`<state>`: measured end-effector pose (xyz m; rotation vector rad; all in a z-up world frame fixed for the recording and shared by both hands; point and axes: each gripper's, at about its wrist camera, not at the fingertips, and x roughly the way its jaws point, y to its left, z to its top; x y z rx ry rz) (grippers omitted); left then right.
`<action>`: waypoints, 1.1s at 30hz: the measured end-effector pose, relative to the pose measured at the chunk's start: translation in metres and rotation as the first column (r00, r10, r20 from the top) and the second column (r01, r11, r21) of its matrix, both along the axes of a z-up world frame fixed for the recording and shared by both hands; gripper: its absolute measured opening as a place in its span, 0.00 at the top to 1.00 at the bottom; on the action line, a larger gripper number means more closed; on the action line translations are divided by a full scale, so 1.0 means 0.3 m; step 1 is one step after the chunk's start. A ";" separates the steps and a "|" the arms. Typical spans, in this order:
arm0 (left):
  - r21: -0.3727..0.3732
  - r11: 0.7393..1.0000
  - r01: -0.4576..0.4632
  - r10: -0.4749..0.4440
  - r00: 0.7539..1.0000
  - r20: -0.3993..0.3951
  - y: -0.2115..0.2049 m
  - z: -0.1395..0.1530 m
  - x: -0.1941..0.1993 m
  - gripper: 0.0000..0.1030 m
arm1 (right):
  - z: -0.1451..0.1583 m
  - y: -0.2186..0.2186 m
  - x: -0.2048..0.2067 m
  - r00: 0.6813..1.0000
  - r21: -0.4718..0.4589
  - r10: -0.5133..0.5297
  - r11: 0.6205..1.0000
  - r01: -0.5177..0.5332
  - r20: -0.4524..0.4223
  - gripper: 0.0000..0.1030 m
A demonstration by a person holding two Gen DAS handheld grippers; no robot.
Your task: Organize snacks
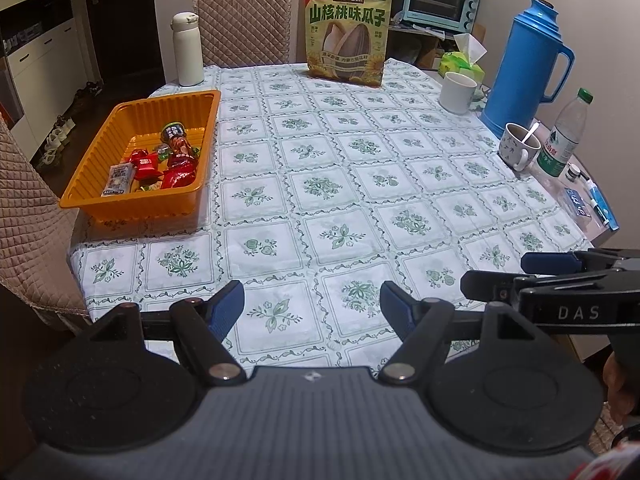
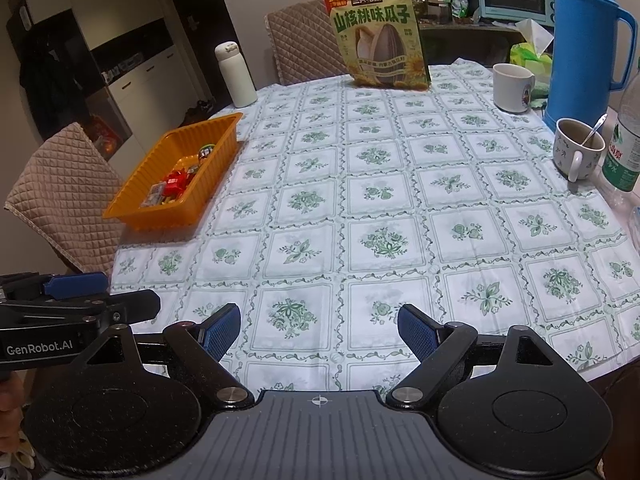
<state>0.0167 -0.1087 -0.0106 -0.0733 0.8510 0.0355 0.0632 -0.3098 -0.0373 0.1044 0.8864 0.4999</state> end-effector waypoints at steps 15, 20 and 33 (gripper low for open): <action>0.004 1.000 -0.009 0.009 1.000 -0.003 0.010 0.000 0.017 0.29 | -0.002 0.007 0.014 1.000 0.004 0.001 1.000 -0.001 -0.002 0.17; 0.005 1.000 -0.008 0.008 1.000 -0.003 0.010 0.000 0.017 0.29 | -0.003 0.009 0.016 1.000 0.005 0.002 1.000 -0.002 -0.002 0.17; 0.006 1.000 -0.009 0.009 1.000 -0.002 0.011 0.001 0.016 0.29 | -0.004 0.011 0.019 1.000 0.008 0.003 1.000 -0.003 0.001 0.17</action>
